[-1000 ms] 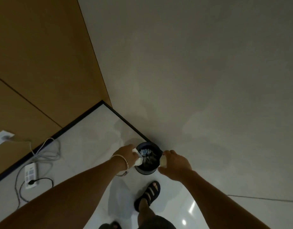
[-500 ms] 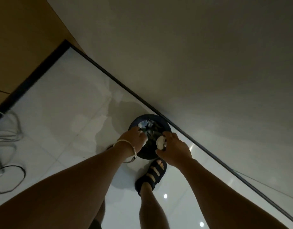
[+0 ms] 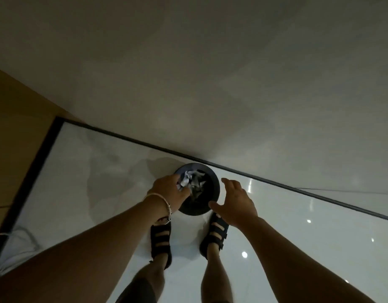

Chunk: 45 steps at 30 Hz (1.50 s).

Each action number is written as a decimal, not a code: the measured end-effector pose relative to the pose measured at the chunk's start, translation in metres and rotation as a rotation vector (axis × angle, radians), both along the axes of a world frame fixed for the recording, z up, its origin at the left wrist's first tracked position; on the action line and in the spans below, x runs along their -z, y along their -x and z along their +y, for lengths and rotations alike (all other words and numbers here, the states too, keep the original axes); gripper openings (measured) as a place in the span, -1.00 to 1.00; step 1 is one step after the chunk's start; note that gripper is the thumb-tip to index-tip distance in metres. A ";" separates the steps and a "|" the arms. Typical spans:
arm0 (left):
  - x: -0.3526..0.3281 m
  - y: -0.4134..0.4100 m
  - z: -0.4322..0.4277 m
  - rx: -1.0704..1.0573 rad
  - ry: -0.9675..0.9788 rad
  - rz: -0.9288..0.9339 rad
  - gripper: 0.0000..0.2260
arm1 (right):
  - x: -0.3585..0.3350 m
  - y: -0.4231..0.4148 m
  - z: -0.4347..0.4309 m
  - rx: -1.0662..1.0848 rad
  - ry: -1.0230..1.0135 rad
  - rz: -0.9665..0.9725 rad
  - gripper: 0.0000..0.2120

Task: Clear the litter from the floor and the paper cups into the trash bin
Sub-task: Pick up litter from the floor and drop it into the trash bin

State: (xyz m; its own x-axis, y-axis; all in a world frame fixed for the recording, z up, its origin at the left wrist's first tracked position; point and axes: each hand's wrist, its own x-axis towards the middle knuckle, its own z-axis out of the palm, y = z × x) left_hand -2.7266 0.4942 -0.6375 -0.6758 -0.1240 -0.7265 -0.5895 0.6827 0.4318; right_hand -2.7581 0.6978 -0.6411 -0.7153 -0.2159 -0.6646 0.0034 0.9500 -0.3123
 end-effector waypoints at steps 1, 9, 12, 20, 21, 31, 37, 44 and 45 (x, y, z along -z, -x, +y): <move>-0.021 0.008 0.003 0.065 0.006 0.012 -0.68 | -0.020 -0.001 0.003 0.041 0.017 0.027 -0.23; -0.170 0.036 0.125 0.546 0.080 0.159 -0.49 | -0.175 -0.048 0.101 0.311 -0.007 0.206 -0.24; -0.215 0.024 0.207 0.716 0.060 0.219 -0.40 | -0.219 -0.089 0.174 0.494 -0.043 0.253 -0.25; -0.286 -0.087 0.467 1.211 0.080 0.338 -0.39 | -0.280 -0.290 0.395 0.951 -0.166 0.294 -0.23; -0.291 -0.109 0.502 1.277 0.078 0.359 -0.39 | -0.287 -0.320 0.420 1.007 -0.187 0.295 -0.23; -0.341 -0.294 0.770 1.682 -0.112 0.506 -0.44 | -0.328 -0.533 0.604 1.446 -0.332 0.253 -0.22; -0.334 -0.312 0.894 1.781 -0.128 0.519 -0.44 | -0.331 -0.575 0.698 1.581 -0.377 0.199 -0.22; -0.353 -0.329 1.053 1.969 -0.159 0.582 -0.42 | -0.355 -0.594 0.822 1.770 -0.407 0.212 -0.22; -0.357 -0.334 1.077 1.985 -0.164 0.594 -0.42 | -0.358 -0.597 0.839 1.789 -0.402 0.224 -0.23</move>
State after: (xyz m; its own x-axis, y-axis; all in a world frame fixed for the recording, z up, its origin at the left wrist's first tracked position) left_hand -2.3925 1.5715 -0.2807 0.1151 0.9313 -0.3456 0.9331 0.0179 0.3591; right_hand -2.1613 1.5368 -0.2833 0.0446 0.9359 -0.3495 0.9635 -0.1327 -0.2325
